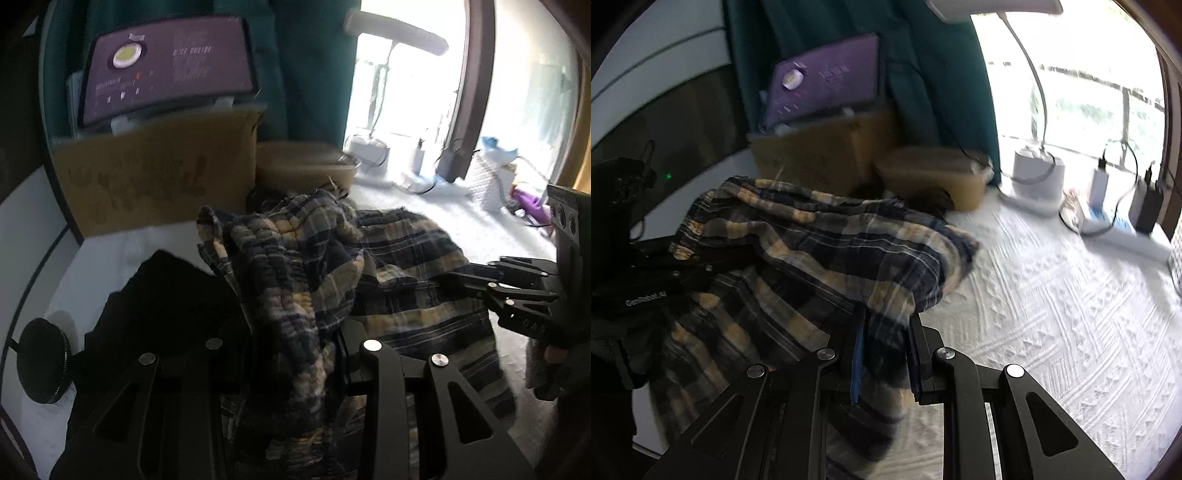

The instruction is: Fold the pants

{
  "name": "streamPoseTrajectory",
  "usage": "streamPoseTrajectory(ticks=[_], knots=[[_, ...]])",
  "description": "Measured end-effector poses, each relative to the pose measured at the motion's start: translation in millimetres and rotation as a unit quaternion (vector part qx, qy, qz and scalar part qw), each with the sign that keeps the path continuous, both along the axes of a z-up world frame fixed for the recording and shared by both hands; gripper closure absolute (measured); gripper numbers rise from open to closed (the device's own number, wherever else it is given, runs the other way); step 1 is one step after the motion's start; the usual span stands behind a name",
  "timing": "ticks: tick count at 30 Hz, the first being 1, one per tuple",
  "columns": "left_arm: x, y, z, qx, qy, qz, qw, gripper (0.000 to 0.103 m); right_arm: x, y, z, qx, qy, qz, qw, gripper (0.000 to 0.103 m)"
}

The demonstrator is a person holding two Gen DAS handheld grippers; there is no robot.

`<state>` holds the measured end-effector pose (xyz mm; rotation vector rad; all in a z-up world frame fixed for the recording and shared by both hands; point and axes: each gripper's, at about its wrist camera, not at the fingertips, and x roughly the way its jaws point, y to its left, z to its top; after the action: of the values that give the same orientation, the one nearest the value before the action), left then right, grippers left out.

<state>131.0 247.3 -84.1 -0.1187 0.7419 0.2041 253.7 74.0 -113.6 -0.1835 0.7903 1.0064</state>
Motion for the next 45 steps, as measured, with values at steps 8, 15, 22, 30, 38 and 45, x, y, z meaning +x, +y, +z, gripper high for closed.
streamPoseTrajectory(ticks=[8,15,22,30,38,45], knots=[[5,16,-17,-0.002,0.033,0.022,0.9992,0.046,31,-10,-28,-0.032,0.039,-0.058,0.997,0.05],[-5,33,-11,-0.015,0.033,0.047,0.9982,0.029,41,-19,-29,-0.034,0.038,-0.079,0.996,0.047],[-25,44,9,-0.064,-0.013,0.078,0.9948,0.029,30,-34,-24,-0.039,0.038,-0.093,0.994,0.047],[-17,48,18,-0.041,-0.013,0.08,0.9959,0.029,30,-24,-9,-0.013,0.028,-0.08,0.996,0.047],[1,60,-7,-0.015,0.029,0.086,0.9957,0.029,43,-10,-25,-0.014,0.051,-0.073,0.996,0.047],[11,72,-19,-0.028,0.046,0.091,0.9944,0.027,49,-5,-30,-0.017,0.067,-0.067,0.995,0.045]])
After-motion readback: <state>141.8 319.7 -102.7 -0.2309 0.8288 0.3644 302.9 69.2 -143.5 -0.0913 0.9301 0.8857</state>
